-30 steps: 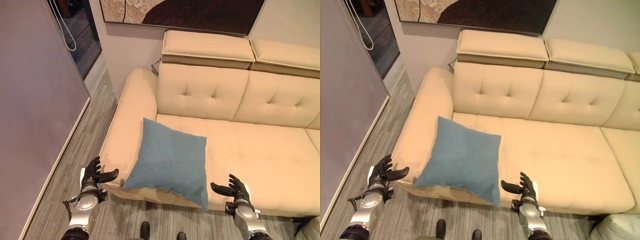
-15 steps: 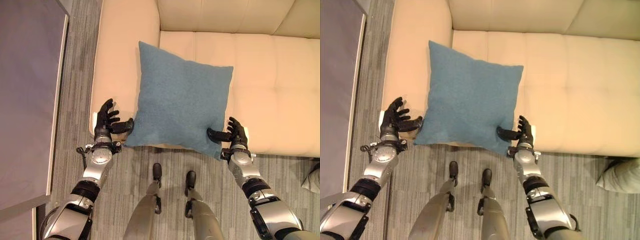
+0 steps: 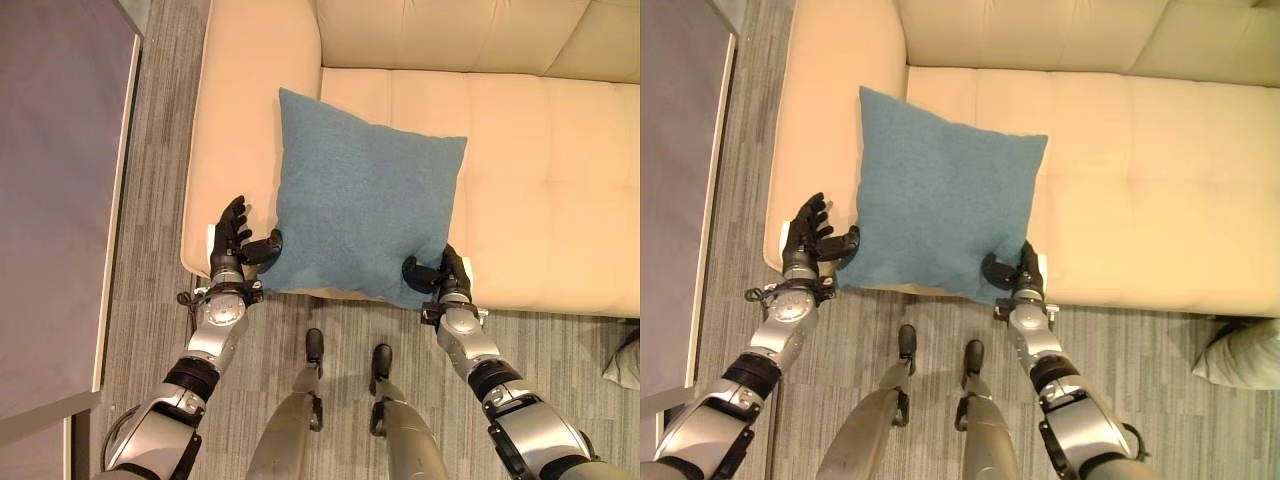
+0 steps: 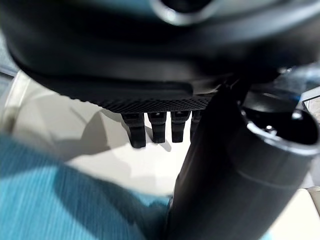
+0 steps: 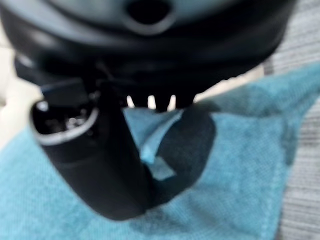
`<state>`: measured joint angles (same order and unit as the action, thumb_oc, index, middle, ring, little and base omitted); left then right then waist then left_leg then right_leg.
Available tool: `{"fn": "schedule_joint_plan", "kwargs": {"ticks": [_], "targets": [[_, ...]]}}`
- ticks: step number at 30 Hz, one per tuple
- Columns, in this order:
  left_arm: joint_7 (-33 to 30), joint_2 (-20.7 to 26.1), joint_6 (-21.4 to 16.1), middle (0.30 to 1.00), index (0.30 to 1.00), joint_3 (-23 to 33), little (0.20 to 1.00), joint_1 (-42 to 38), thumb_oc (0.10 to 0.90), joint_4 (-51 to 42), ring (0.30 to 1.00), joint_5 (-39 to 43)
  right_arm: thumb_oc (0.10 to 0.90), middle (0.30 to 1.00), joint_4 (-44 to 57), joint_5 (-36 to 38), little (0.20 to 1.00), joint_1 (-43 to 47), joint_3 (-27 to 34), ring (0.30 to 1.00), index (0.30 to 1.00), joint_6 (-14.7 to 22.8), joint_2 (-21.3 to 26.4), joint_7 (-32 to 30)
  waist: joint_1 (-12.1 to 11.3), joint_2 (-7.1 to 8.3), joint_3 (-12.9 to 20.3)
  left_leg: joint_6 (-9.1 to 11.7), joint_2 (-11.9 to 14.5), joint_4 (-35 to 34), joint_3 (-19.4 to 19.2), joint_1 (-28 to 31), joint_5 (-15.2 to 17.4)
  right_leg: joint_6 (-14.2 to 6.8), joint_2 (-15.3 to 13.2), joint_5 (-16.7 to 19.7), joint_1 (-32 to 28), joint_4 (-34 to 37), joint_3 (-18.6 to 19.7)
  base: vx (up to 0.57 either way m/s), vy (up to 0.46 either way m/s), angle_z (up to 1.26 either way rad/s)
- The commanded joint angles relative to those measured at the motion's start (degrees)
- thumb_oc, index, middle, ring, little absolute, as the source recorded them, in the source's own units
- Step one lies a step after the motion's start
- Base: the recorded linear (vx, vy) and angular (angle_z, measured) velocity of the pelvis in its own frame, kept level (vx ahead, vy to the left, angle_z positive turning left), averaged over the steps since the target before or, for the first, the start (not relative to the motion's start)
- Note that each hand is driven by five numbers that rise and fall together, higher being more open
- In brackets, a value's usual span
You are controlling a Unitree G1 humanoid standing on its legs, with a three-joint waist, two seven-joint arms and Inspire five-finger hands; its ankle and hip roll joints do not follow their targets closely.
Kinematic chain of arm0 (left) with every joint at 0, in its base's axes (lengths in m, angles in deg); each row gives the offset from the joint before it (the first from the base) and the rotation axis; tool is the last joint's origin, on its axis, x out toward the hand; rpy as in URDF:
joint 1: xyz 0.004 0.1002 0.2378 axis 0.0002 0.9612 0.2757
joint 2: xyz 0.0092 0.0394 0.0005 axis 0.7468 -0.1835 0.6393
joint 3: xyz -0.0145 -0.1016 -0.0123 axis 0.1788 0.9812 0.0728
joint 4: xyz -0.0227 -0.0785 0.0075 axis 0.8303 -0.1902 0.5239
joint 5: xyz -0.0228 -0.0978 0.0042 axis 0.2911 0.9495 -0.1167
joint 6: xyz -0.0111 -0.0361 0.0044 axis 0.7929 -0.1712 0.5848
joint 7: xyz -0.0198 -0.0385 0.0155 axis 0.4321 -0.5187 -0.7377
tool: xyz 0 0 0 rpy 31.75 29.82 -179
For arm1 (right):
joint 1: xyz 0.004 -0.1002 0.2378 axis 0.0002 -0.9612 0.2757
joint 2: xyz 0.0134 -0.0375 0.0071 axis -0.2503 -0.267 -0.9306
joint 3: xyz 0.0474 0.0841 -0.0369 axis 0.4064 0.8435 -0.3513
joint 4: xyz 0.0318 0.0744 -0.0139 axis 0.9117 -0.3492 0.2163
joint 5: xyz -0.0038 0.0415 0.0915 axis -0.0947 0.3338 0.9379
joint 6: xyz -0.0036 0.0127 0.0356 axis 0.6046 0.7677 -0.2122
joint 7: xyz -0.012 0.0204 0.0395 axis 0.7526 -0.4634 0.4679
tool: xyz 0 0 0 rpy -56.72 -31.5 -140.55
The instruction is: Pick up all the scattered cushions and arrange them neatly on the sofa.
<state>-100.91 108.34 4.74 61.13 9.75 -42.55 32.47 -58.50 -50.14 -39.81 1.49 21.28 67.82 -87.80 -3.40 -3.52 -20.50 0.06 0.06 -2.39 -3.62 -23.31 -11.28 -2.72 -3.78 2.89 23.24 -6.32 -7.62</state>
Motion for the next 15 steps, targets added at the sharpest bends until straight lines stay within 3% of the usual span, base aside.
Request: {"fn": "schedule_joint_plan", "kwargs": {"ticks": [1,12,13,14,15], "targets": [[4.4,-4.5,-6.6,0.9,0.9,-3.9,0.9,-9.1,0.8,-6.1,0.9,2.4,0.8,0.9,4.2,-2.2,0.9,3.1,-4.2,0.9,0.9,3.4,-4.5,2.4,0.7,2.41,1.6,2.0,-2.0,6.0,2.3,0.7,10.6,-3.7,-5.5,-0.6,-2.5,3.3,-1.3,0.0,0.0,0.0],[7.1,-7.6,-4.2,0.9,0.9,-9.5,0.9,-9.6,0.8,-1.3,0.9,2.2,0.8,0.9,3.7,-1.5,0.9,5.1,-4.9,0.9,0.9,3.3,-4.9,2.2,1.5,2.08,0.9,2.0,-1.7,5.6,1.7,-0.1,9.7,-3.7,-5.2,0.0,-1.4,3.5,-0.9,0.0,-0.002,0.0],[7.1,-7.6,-4.2,0.858,0.858,-9.5,0.858,-9.6,0.772,-1.3,0.858,2.2,0.8,0.9,3.7,-1.5,0.9,5.1,-4.9,0.9,0.9,3.3,-4.9,2.2,1.4,2.08,0.8,2.0,-1.7,5.6,1.7,-0.1,9.7,-3.7,-5.2,0.0,-1.4,3.5,-0.9,0.0,0.0,0.0],[7.4,-7.7,-3.8,0.429,0.429,-10.0,0.429,-9.5,0.486,-0.6,0.429,1.6,0.711,0.766,3.6,-1.3,0.766,5.2,-5.0,0.766,0.766,3.3,-4.8,2.3,1.6,2.02,0.8,2.0,-1.7,5.6,1.7,-0.1,9.7,-3.7,-5.2,0.0,-1.4,3.5,-0.9,0.0,0.0,0.0],[7.6,-7.6,-3.6,0.3,0.3,-10.5,0.3,-9.3,0.4,-0.3,0.3,1.0,0.452,0.378,3.9,-1.2,0.378,5.2,-5.0,0.378,0.378,3.3,-4.8,2.4,1.6,1.99,0.8,1.9,-1.6,5.6,1.6,0.0,9.7,-3.7,-5.1,0.1,-1.3,3.5,-0.8,0.0,0.0,0.0]]}}
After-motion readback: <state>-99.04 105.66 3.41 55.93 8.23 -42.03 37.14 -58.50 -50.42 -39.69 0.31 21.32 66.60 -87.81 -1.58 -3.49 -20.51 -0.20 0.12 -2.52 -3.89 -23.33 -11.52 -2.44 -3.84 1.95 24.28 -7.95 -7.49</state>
